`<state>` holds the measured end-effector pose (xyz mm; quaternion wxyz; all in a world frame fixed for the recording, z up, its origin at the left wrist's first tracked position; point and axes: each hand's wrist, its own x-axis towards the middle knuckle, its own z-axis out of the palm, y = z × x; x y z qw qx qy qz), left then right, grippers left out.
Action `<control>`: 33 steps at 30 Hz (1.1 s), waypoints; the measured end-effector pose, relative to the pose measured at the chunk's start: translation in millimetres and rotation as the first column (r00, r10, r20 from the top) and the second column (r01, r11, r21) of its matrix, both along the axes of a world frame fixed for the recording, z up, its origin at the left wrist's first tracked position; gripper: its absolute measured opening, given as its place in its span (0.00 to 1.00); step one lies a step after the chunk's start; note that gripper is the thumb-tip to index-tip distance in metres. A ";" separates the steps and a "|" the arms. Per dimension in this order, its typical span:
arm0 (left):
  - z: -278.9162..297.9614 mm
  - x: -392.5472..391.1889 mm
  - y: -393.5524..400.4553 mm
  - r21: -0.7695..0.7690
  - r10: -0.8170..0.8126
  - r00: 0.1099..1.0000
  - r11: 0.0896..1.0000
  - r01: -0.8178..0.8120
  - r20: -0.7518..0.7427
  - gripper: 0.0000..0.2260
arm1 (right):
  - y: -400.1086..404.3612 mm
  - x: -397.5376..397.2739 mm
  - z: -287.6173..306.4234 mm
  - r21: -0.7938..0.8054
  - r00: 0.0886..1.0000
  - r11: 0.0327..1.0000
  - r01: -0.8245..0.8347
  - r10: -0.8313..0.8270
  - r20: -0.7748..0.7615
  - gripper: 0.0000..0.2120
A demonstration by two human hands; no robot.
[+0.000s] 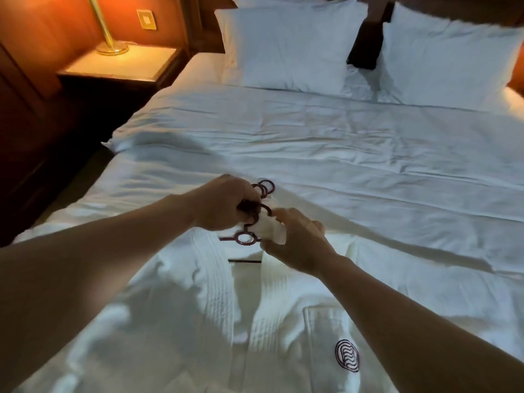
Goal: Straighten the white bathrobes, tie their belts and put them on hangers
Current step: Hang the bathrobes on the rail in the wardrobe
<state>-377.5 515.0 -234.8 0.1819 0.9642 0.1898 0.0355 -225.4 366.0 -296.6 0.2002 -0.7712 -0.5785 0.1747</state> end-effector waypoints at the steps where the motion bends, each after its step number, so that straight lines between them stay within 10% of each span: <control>1: 15.1 -9.5 -7.4 0.037 -0.017 0.999 0.999 0.016 0.031 0.05 | -3.3 -4.9 10.6 -0.013 0.999 0.999 -0.036 0.036 0.030 0.28; 8: 129.6 -78.0 -68.0 0.104 0.022 0.978 0.994 -0.044 0.208 0.06 | -49.7 -41.3 101.5 0.047 0.997 0.996 -0.077 0.078 -0.016 0.37; 15: 256.2 -157.2 -152.6 -0.068 0.182 0.926 0.983 -0.169 0.329 0.08 | -120.6 -98.7 236.9 0.015 0.964 0.991 -0.130 0.123 0.238 0.23; 20: 361.8 -225.5 -202.7 -0.240 0.347 0.695 0.938 -0.251 0.630 0.12 | -165.0 -158.4 372.3 0.277 0.965 0.945 -0.174 0.108 0.241 0.15; 24: 416.7 -336.1 -239.8 -0.421 0.416 0.859 0.865 -0.273 0.299 0.35 | -196.1 -204.9 458.3 0.386 0.979 0.906 -0.173 0.116 0.166 0.19; 27: 430.9 -410.8 -276.4 -0.246 0.488 0.864 0.859 -0.449 0.126 0.29 | -213.3 -236.2 490.6 0.424 0.978 0.882 -0.207 0.172 0.121 0.21; 33: 461.9 -491.6 -353.0 0.081 0.640 0.712 0.725 -0.684 0.288 0.27 | -215.4 -317.3 528.6 0.434 0.916 0.810 -0.395 0.386 0.112 0.28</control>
